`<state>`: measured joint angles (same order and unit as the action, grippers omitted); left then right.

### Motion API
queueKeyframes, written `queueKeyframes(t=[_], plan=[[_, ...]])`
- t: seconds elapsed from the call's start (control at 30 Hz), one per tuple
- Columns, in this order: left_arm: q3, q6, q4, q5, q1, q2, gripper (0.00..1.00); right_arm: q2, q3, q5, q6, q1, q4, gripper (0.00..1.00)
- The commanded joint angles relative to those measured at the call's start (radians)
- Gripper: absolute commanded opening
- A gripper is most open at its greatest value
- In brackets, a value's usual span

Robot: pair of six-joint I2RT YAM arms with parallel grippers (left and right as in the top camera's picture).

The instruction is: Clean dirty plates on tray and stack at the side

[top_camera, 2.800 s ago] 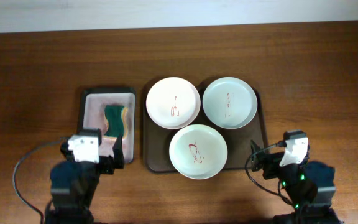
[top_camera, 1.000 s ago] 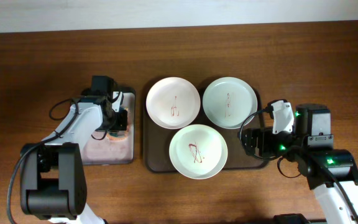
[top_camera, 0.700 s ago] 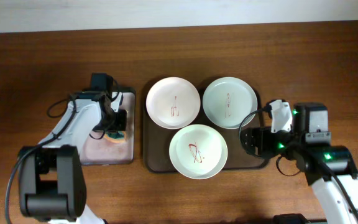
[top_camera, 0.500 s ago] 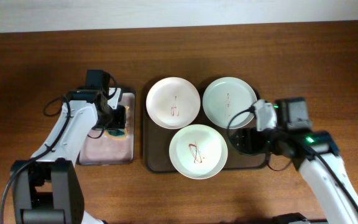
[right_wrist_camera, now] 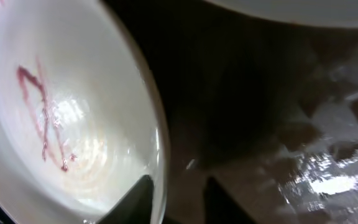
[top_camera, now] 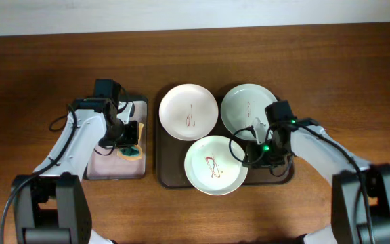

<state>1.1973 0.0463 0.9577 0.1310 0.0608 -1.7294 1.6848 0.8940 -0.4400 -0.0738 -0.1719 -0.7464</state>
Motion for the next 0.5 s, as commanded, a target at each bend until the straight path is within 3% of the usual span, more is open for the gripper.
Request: queueKeyframes(t=[0.0, 0.23, 0.47], plan=[[0.013, 0.01, 0.004, 0.023, 0.004, 0.011, 0.0, 0.02, 0.014, -0.027, 0.006, -0.008, 0.006, 0.24], [0.013, 0.01, 0.002, 0.023, 0.004, 0.011, 0.0, 0.02, 0.014, -0.028, 0.005, -0.008, 0.014, 0.09], [0.014, 0.01, -0.016, 0.0, 0.002, 0.011, 0.0, 0.02, 0.014, -0.027, 0.005, -0.008, 0.03, 0.04]])
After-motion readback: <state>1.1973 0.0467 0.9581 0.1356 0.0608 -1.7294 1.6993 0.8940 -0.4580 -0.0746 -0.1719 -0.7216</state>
